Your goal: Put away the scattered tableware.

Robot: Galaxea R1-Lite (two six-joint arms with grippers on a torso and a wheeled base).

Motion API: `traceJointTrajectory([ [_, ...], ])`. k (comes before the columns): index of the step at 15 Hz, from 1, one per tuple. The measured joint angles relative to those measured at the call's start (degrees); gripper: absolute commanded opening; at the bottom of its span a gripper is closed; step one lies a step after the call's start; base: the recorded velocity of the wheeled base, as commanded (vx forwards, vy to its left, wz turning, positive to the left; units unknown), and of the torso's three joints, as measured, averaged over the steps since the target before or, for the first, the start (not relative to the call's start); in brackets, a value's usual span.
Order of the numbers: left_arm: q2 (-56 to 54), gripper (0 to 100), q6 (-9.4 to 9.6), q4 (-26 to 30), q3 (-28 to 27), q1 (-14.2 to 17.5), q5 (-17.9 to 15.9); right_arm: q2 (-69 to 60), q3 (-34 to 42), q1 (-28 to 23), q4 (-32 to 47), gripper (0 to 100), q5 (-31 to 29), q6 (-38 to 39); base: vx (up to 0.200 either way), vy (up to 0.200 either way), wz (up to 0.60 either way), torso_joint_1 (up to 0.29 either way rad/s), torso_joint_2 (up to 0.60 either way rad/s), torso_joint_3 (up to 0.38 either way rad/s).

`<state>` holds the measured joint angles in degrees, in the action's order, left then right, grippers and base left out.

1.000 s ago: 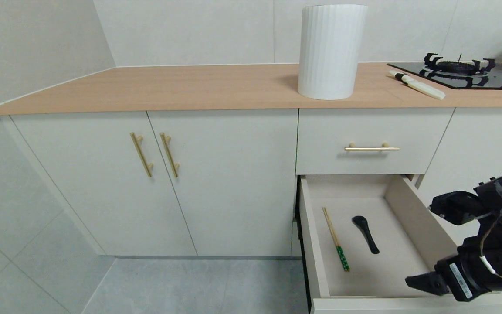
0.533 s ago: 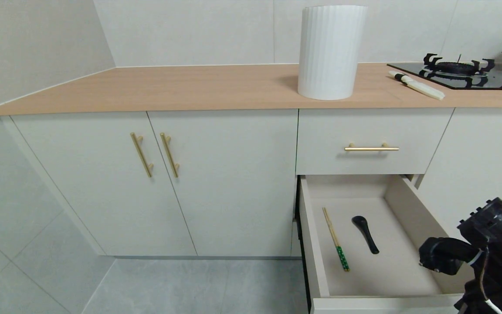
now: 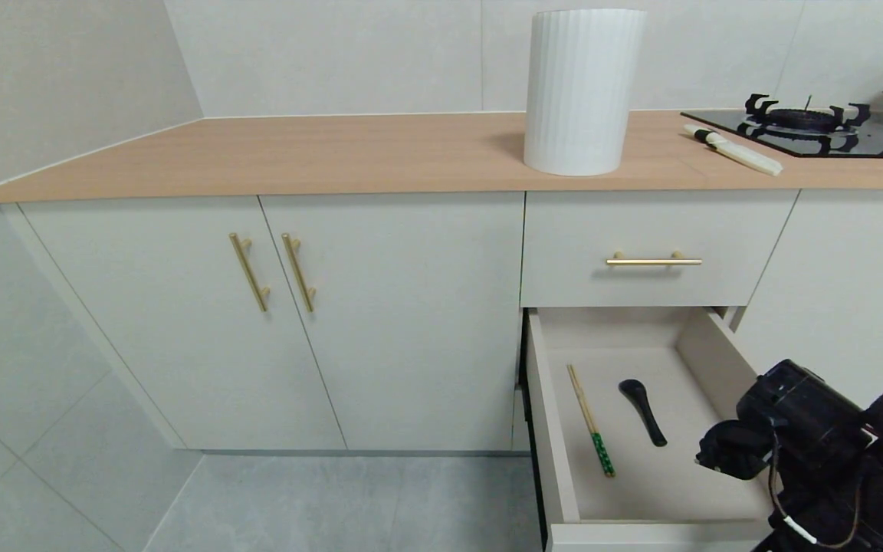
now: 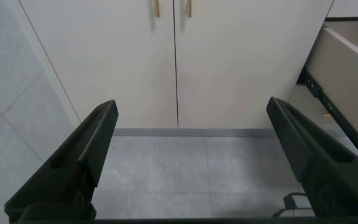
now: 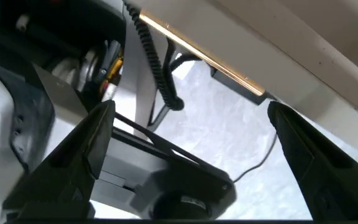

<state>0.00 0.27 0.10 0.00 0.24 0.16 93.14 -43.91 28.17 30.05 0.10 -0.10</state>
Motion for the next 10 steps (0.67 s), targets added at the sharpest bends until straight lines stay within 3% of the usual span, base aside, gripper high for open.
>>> traceJointTrajectory([
  [7,0.0,100,-0.02,0.0,0.0,0.0,0.0,2.91,-3.77,-0.23,-1.15,100,-3.71,8.41,0.0,0.0,0.0,0.0,0.0,0.0],
  [10,0.0,100,-0.02,0.0,0.0,0.0,0.0,5.42,-4.49,-0.5,-5.51,100,-7.16,13.14,0.0,0.0,0.0,0.0,0.0,0.0],
])
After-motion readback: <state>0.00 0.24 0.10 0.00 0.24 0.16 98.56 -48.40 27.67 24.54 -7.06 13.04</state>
